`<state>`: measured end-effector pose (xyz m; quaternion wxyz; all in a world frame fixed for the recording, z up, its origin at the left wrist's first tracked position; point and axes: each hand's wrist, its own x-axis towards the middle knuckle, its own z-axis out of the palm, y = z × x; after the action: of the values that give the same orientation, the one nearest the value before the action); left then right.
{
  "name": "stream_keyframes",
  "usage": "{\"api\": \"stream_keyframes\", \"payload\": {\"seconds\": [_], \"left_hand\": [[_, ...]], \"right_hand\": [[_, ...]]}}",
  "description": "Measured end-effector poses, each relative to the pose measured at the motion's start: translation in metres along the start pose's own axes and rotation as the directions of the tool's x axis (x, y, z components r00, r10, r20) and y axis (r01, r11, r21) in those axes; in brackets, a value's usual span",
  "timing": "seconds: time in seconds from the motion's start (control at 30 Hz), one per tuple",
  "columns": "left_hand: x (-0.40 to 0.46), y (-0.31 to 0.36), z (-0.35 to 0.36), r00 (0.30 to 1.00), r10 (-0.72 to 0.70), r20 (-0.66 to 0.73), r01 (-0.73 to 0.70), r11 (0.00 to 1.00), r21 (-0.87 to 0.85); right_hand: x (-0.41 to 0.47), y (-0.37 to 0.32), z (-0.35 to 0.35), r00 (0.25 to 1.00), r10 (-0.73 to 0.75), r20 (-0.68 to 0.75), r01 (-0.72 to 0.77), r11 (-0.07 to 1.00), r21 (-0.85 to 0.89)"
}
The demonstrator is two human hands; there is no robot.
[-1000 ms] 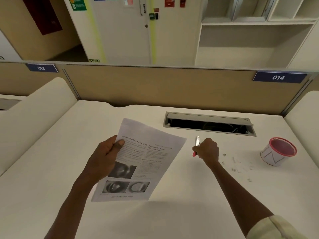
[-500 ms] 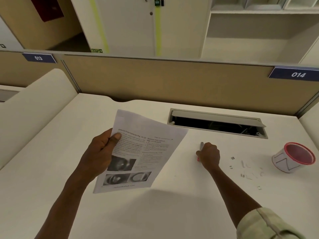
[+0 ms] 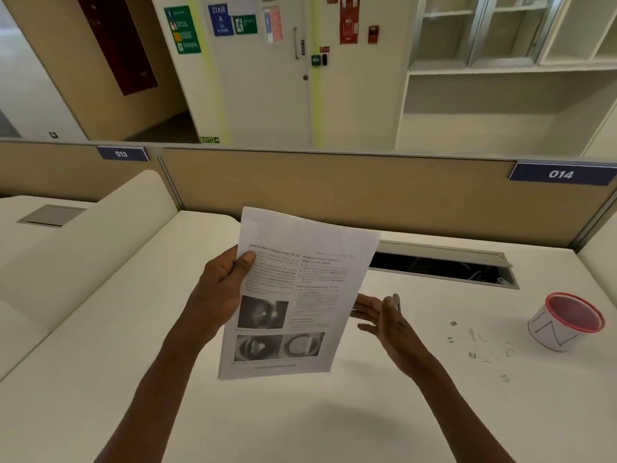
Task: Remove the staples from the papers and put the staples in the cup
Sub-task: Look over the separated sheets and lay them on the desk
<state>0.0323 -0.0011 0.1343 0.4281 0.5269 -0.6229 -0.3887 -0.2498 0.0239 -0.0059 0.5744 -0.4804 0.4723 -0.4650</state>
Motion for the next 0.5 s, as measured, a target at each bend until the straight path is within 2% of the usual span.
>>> {"api": "stream_keyframes", "payload": {"seconds": [0.07, 0.13, 0.27, 0.37, 0.5], "left_hand": [[-0.006, 0.009, 0.001, 1.0, 0.002, -0.025, -0.003, 1.0, -0.026], [-0.012, 0.016, 0.002, 0.999, 0.002, -0.048, -0.004, 0.999, -0.043], [-0.018, 0.02, 0.0, 0.991, -0.017, -0.132, 0.007, 0.997, -0.078], [-0.018, 0.02, -0.003, 0.979, -0.03, -0.201, 0.008, 0.994, -0.11], [-0.005, 0.011, -0.012, 0.976, -0.057, -0.211, 0.031, 0.991, -0.127]], "right_hand": [[-0.016, -0.003, 0.015, 0.998, -0.032, 0.062, 0.035, 0.998, -0.05], [-0.025, -0.006, 0.028, 0.997, -0.038, 0.061, 0.044, 0.995, -0.092], [-0.04, 0.006, 0.043, 0.998, -0.051, -0.045, 0.047, 0.996, -0.08], [-0.049, 0.011, 0.054, 0.993, -0.055, -0.1, 0.041, 0.989, -0.14], [-0.05, 0.009, 0.07, 0.977, -0.104, -0.187, 0.078, 0.987, -0.14]]}}
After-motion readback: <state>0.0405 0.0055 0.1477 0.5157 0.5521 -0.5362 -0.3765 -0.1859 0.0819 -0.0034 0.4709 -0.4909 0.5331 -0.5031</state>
